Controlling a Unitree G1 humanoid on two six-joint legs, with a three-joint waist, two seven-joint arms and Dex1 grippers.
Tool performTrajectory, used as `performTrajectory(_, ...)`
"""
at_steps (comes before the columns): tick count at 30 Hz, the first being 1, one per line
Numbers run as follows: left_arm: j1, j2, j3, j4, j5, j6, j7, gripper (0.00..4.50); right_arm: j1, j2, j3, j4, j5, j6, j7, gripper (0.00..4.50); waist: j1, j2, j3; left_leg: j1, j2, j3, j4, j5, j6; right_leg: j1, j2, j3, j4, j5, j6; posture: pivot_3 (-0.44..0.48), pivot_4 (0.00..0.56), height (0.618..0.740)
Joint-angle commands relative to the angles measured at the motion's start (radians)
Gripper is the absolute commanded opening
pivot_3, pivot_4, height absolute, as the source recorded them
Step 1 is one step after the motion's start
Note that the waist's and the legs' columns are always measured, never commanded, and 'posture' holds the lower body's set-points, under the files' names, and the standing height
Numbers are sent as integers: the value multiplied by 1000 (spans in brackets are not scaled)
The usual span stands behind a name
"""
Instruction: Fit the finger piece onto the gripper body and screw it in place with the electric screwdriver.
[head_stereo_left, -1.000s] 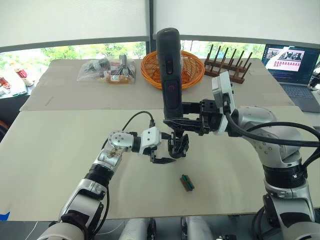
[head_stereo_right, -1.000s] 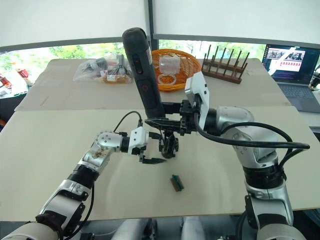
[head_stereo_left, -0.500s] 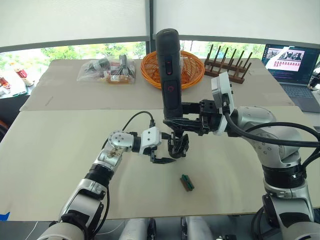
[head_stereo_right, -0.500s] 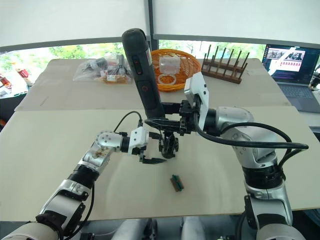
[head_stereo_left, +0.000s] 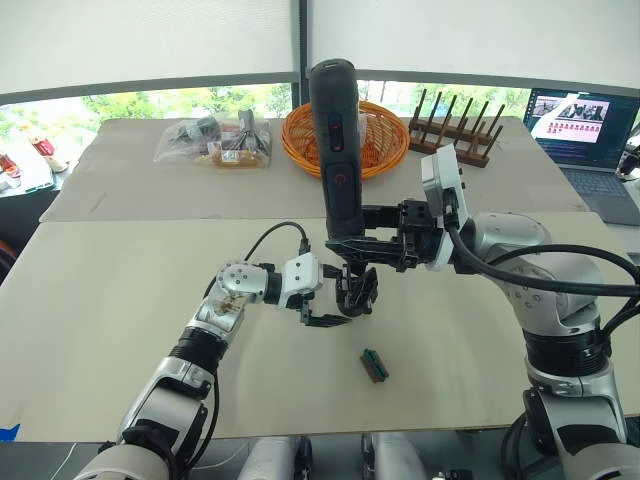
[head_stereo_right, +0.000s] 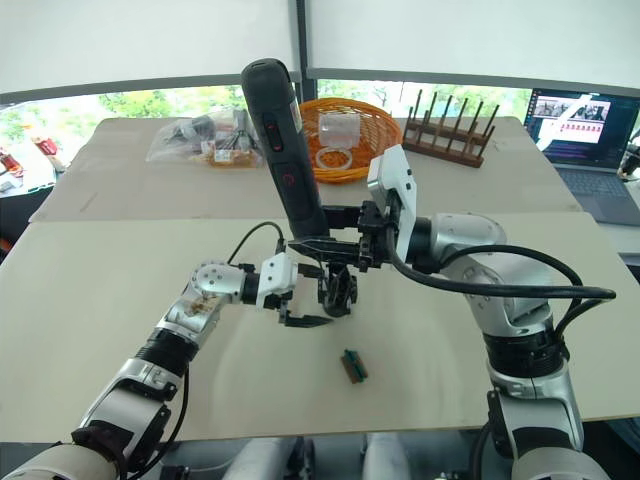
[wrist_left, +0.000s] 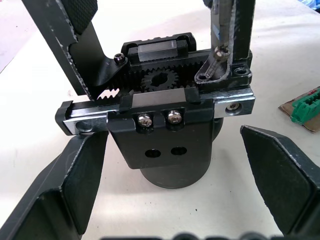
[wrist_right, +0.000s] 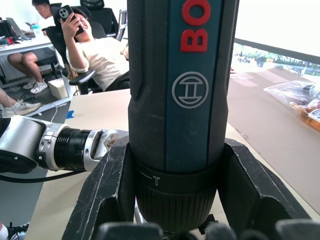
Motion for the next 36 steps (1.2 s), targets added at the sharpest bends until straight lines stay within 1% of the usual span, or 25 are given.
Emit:
performTrajectory(1, -14, -4, 4, -13, -4, -19, 2, 4500, -18, -1, -29, -18, 6, -41, 2, 1892, 0, 0, 0, 0, 0, 0, 0, 0, 0, 0, 0, 0, 0, 0, 0, 0, 150, 740)
performTrajectory(36, -16, -3, 2, -11, -3, -15, -5, 4500, -33, 9, -30, -16, 3, -57, 14, 1892, 0, 0, 0, 0, 0, 0, 0, 0, 0, 0, 0, 0, 0, 0, 0, 0, 150, 740)
